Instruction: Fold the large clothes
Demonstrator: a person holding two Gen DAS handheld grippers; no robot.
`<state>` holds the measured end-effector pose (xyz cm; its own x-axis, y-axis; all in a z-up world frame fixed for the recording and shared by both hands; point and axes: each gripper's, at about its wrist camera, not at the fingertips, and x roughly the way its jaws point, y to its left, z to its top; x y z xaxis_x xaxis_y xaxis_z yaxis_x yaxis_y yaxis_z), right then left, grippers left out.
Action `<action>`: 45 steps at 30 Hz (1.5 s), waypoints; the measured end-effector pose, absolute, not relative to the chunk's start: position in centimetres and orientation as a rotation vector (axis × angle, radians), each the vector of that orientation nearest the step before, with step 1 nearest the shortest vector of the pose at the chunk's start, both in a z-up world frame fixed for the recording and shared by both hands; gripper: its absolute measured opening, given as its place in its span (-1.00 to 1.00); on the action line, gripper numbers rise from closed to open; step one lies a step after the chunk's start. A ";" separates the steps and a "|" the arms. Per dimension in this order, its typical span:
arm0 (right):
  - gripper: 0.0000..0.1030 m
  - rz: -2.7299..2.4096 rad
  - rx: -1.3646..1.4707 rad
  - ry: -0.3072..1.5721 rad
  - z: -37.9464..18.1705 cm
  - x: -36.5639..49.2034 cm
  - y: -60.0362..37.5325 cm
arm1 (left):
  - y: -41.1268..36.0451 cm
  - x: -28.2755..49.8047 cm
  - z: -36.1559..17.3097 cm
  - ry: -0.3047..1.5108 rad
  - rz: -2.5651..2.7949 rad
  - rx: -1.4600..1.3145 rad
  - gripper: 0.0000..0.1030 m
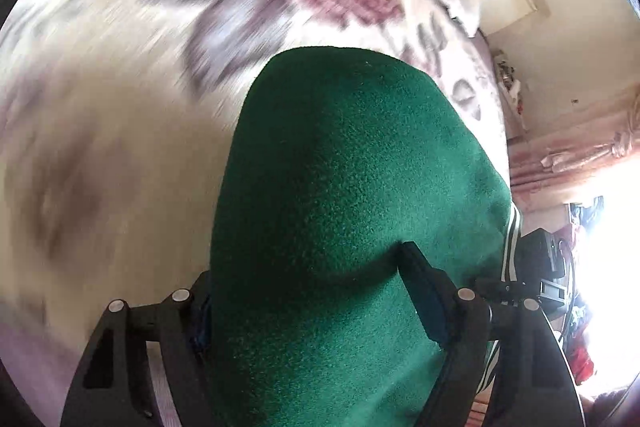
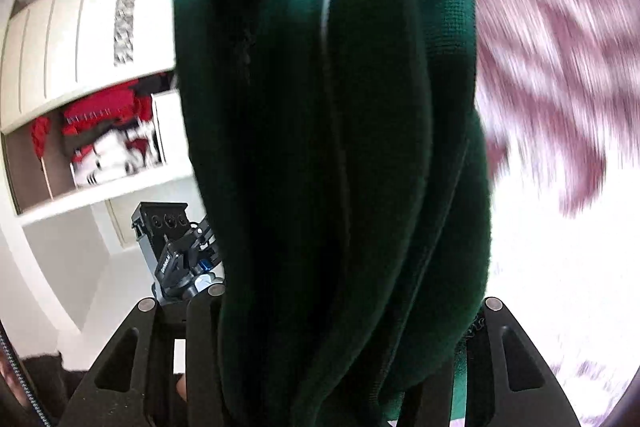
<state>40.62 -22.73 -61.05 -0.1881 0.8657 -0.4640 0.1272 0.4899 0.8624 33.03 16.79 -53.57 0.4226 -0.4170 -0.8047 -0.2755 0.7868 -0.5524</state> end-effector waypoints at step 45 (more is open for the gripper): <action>0.97 -0.178 -0.154 1.194 -41.7 41.6 -15.8 | 8.2 42.5 -41.6 1.043 0.108 0.019 0.98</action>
